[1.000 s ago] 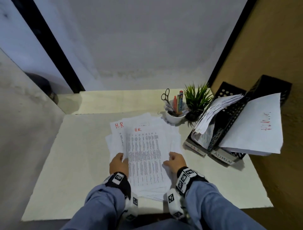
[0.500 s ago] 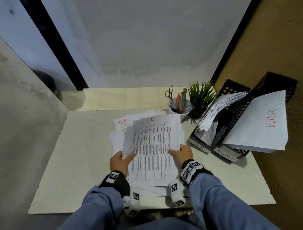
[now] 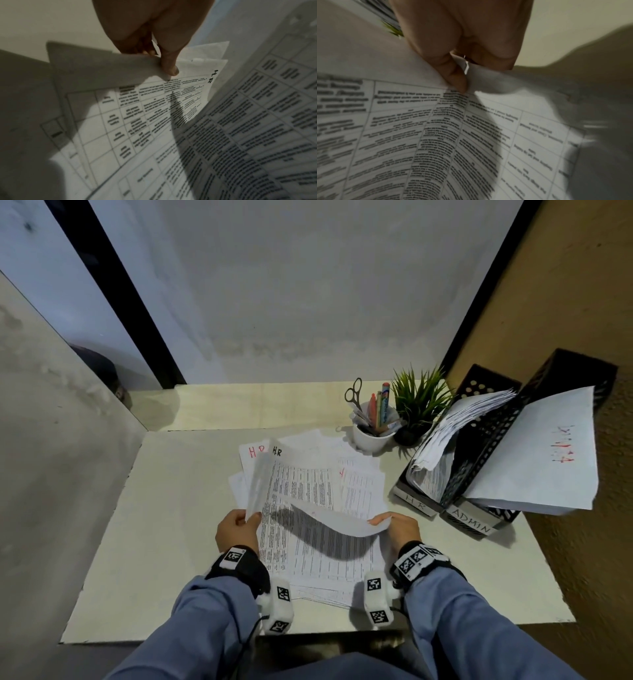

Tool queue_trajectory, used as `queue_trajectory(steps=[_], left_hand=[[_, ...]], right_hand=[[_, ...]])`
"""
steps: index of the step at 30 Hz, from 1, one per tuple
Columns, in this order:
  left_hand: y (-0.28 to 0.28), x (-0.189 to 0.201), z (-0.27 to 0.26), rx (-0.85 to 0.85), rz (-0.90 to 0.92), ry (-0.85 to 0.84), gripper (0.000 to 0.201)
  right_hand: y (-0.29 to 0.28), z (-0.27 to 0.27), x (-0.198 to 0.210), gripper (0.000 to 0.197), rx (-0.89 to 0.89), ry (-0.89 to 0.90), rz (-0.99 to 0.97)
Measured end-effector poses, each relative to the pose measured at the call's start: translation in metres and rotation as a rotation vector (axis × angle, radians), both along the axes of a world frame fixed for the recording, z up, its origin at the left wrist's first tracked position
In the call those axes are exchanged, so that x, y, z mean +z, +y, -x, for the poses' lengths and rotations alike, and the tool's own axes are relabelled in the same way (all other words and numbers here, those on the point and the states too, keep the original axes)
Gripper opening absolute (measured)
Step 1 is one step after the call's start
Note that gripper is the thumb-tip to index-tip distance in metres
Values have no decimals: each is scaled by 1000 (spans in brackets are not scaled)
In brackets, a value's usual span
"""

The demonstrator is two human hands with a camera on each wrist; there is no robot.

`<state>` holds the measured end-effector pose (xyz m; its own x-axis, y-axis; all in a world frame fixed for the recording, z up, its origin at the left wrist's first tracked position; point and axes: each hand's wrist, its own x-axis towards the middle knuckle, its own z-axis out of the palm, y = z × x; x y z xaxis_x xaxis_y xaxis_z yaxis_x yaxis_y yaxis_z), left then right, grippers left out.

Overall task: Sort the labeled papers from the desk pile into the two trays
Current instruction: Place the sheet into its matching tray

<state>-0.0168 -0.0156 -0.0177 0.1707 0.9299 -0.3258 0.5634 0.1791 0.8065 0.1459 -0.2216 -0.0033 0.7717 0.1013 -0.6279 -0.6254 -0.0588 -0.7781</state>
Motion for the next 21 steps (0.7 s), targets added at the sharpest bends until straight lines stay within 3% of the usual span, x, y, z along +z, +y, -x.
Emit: queue_trajectory(steps=[2, 6, 10, 12, 17, 19, 21], left_hand=[[-1, 6, -2, -3, -24, -3, 23], [-3, 18, -5, -98, -105, -38, 20], [-5, 21, 2, -342, -277, 94, 13], [-5, 22, 5, -360, -314, 96, 16], [-12, 32, 2, -225, -186, -124, 26], [-12, 32, -2, -187, -97, -164, 31], [-9, 27, -5, -136, 33, -219, 33]], right_hand=[[2, 0, 3, 43, 120, 26, 94], [2, 2, 15, 13, 177, 79, 172], [1, -1, 14, 19, 216, 165, 172], [2, -1, 9, 21, 213, 153, 142], [1, 2, 2, 23, 202, 158, 74], [2, 4, 4, 31, 186, 142, 20], [4, 5, 6, 25, 154, 110, -10]])
